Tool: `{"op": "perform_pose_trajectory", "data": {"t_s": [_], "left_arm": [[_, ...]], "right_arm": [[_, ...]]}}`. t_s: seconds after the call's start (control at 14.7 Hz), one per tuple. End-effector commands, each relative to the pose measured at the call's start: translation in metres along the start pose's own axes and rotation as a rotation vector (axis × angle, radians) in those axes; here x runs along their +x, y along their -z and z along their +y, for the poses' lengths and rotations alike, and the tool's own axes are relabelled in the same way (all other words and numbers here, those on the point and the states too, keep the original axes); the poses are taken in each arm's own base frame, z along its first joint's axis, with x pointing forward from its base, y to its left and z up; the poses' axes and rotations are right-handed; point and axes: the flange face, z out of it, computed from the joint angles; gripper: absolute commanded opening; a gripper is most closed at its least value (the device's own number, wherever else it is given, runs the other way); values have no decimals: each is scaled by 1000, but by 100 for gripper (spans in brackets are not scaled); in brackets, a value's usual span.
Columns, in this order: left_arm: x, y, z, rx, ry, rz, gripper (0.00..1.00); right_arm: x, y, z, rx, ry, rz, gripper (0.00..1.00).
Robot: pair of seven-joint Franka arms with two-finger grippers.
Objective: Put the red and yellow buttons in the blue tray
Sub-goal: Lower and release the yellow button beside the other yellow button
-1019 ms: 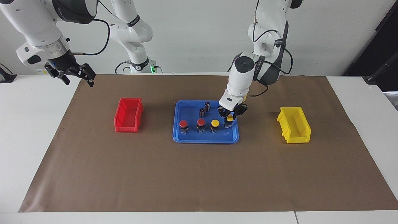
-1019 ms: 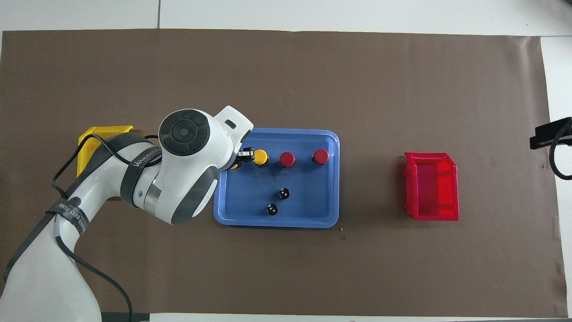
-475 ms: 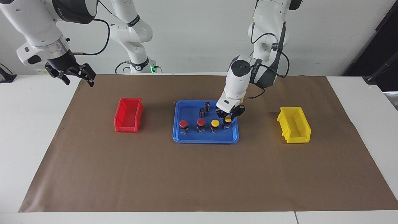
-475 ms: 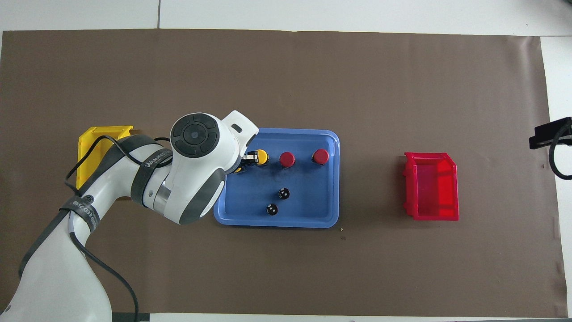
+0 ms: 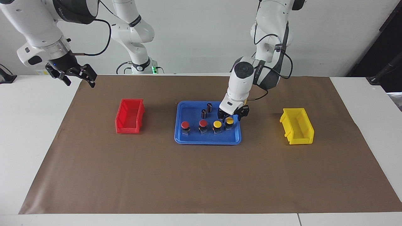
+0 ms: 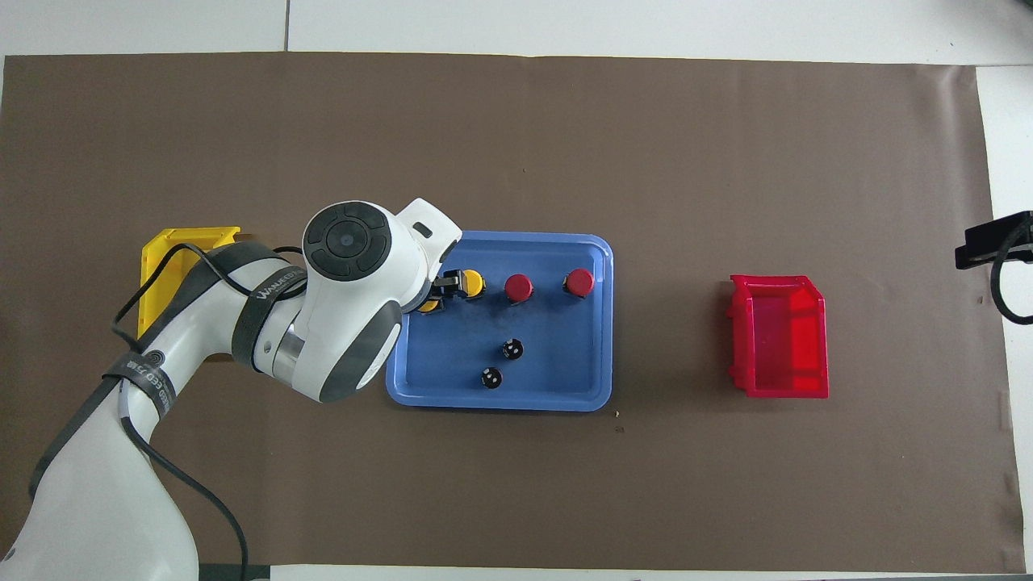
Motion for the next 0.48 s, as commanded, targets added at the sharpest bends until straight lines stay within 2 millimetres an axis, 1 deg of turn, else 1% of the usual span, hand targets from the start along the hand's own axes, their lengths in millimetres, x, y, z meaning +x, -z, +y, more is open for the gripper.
{"op": "perform_pose_trajectory", "data": {"t_s": [0.0, 0.07, 0.2, 0.34, 0.41], "left_arm": [[-4, 21, -15, 33, -25, -13, 100], [-3, 35, -22, 32, -24, -13, 100], [5, 76, -52, 42, -43, -40, 100], [6, 107, -63, 62, -86, -88, 100], [13, 122, -75, 52, -104, -83, 100]], "right_arm": [[-7, 1, 0, 16, 16, 1, 100], [-7, 0, 0, 17, 15, -1, 100], [-7, 0, 0, 17, 15, -1, 100], [-7, 0, 0, 17, 15, 1, 100], [-7, 0, 0, 17, 17, -1, 100]]}}
